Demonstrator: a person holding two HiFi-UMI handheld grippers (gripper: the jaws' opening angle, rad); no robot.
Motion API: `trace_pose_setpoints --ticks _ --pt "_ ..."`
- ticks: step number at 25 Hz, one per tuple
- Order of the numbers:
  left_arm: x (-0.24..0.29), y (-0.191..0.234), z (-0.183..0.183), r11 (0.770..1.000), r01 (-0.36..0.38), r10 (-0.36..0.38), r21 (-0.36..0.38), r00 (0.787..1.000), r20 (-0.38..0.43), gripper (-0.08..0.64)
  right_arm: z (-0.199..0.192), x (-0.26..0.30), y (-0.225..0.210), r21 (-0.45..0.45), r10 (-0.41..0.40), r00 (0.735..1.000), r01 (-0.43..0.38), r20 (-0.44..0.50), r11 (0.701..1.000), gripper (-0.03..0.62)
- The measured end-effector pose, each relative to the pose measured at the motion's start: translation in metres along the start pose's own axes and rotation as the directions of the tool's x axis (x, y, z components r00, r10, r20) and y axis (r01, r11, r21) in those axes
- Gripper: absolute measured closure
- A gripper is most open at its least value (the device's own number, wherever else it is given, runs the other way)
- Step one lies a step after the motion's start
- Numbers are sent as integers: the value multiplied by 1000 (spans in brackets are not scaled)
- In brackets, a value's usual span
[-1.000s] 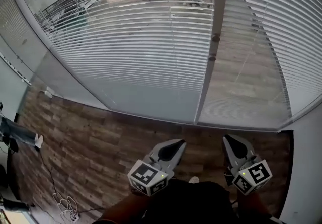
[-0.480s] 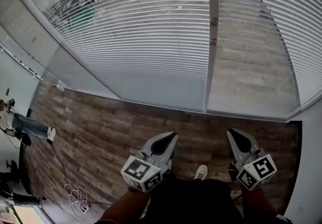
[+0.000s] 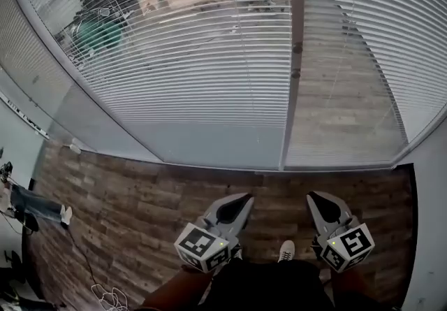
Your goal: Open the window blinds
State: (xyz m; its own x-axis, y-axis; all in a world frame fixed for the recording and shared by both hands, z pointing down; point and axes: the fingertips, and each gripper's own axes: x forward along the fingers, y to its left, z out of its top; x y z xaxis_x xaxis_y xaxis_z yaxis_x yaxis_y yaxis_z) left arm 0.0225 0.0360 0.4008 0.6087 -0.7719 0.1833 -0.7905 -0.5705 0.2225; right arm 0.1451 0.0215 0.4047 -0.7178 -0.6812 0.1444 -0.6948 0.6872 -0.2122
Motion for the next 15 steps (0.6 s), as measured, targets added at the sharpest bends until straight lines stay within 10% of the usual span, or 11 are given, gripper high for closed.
trace_pose_setpoints --ticks 15 --pt "-52 38 17 996 75 -77 54 996 54 558 7 27 69 -49 -85 996 86 24 995 568"
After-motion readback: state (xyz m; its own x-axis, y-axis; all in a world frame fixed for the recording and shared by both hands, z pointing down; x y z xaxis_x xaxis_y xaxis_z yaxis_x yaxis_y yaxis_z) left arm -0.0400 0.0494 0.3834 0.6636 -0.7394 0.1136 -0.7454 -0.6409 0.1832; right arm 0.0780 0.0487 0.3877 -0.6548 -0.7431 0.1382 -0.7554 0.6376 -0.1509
